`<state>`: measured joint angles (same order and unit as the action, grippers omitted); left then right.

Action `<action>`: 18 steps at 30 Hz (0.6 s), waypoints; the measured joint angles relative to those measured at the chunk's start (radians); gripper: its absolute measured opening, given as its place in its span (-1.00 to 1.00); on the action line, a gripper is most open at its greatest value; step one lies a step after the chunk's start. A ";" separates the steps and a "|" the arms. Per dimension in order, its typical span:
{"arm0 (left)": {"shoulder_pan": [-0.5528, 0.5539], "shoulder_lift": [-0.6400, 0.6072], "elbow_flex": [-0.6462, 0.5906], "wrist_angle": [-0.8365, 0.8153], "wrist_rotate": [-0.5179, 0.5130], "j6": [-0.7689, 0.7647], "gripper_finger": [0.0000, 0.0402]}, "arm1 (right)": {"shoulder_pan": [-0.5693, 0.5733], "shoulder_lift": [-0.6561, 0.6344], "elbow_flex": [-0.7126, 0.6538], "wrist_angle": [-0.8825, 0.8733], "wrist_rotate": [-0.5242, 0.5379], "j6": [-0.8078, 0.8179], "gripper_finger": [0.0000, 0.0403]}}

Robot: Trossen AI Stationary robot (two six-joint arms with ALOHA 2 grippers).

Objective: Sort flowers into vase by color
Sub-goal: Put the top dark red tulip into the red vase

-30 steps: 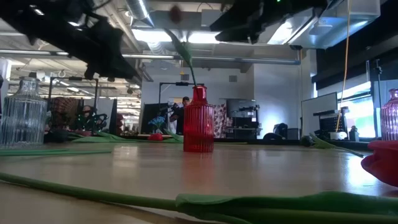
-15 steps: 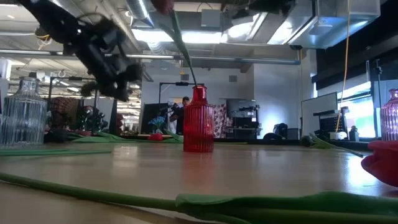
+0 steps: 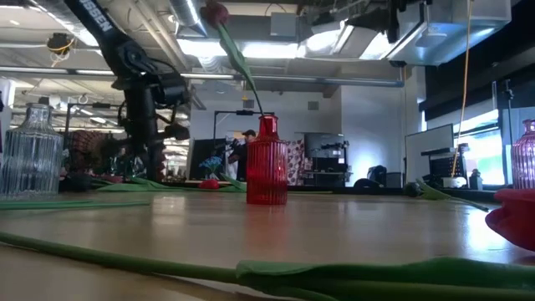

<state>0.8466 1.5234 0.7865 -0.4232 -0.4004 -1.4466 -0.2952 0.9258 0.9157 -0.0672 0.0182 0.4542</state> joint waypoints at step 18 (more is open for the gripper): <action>0.122 0.051 0.025 -0.054 0.112 -0.367 -0.28 | -0.178 0.026 0.000 -0.116 -0.211 0.007 0.53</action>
<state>0.9681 1.5748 0.8120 -0.4774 -0.2888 -1.8132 -0.4728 0.9521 0.9157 -0.1832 -0.1926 0.4612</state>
